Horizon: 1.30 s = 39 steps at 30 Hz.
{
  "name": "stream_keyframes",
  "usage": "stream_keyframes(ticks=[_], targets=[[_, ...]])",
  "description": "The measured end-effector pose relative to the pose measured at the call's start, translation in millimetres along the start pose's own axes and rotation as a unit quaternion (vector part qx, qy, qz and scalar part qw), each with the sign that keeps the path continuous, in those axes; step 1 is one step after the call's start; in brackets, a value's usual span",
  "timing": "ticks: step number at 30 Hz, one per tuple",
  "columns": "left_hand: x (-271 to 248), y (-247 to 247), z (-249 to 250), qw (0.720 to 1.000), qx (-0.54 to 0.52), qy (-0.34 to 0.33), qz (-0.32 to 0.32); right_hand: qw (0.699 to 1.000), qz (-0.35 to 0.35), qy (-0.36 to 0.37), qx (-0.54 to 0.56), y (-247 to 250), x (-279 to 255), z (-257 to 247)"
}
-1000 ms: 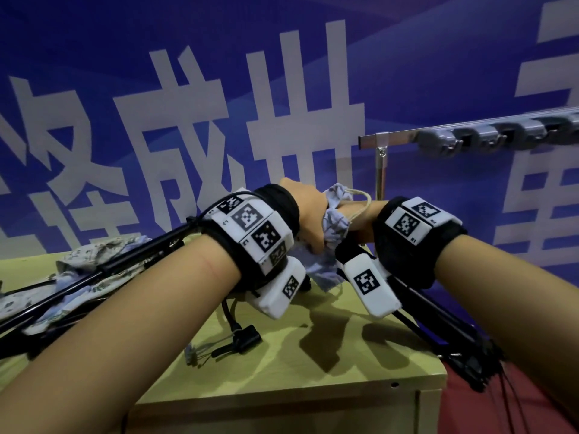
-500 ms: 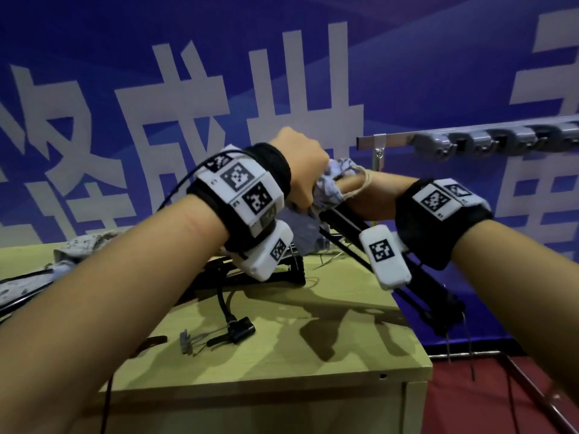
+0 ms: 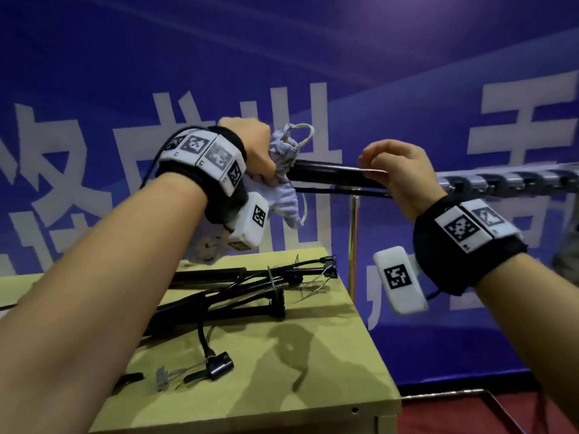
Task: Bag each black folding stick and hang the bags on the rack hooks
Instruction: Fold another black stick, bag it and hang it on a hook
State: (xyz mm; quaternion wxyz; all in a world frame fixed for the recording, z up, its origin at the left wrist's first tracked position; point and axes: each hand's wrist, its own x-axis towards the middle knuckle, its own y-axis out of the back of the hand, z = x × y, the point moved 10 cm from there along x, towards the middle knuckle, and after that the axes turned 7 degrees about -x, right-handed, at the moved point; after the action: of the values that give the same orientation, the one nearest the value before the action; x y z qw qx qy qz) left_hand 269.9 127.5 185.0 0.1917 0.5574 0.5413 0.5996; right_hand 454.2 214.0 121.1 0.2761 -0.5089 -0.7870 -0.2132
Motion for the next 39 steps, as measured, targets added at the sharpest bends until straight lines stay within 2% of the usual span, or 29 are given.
stream_keyframes(ticks=[3,5,8,11,13,16,17,19,23,27,30,36,39], targets=[[7.9,-3.0,-9.8,0.995,-0.097,0.026,-0.011,1.000,-0.010,-0.013,-0.014,4.1,1.6,-2.5],[11.4,-3.5,-11.3,0.981,-0.187,0.040,-0.014,0.999,-0.004,-0.023,-0.030,9.5,1.2,-6.2],[13.2,-7.6,-3.5,0.937,-0.344,0.045,-0.024,0.998,0.020,-0.044,-0.037,21.5,0.8,-4.0],[15.5,-9.1,16.0,0.880,-0.473,0.021,-0.034,0.993,0.081,-0.071,-0.053,42.4,1.4,2.3],[18.2,-8.9,32.5,0.850,-0.524,-0.007,-0.040,0.986,0.071,-0.135,-0.073,46.3,2.8,19.1],[18.1,-10.5,59.1,0.825,-0.561,-0.039,-0.054,0.965,-0.005,-0.253,-0.072,45.8,-0.6,48.3],[18.1,-11.5,67.0,0.818,-0.572,-0.045,-0.054,0.960,-0.022,-0.272,-0.057,45.6,-2.0,52.4],[16.9,-14.8,83.9,0.801,-0.595,-0.044,-0.051,0.957,0.001,-0.289,-0.023,56.8,-2.5,55.5],[14.5,-29.0,126.4,0.745,-0.662,-0.061,-0.054,0.970,0.110,-0.217,-0.021,94.3,6.8,40.2],[20.5,-57.5,169.9,0.699,-0.707,-0.084,-0.063,0.973,0.175,-0.137,-0.064,125.5,3.9,20.6],[22.1,-89.9,202.2,0.670,-0.731,-0.091,-0.097,0.973,0.195,-0.095,-0.078,138.7,-4.3,8.3],[-7.0,-121.5,250.4,0.641,-0.747,-0.086,-0.152,0.959,0.187,-0.098,-0.188,162.6,-21.0,14.8],[-12.0,-136.4,273.3,0.651,-0.730,-0.111,-0.176,0.960,0.185,-0.086,-0.189,168.8,-28.1,26.6]])
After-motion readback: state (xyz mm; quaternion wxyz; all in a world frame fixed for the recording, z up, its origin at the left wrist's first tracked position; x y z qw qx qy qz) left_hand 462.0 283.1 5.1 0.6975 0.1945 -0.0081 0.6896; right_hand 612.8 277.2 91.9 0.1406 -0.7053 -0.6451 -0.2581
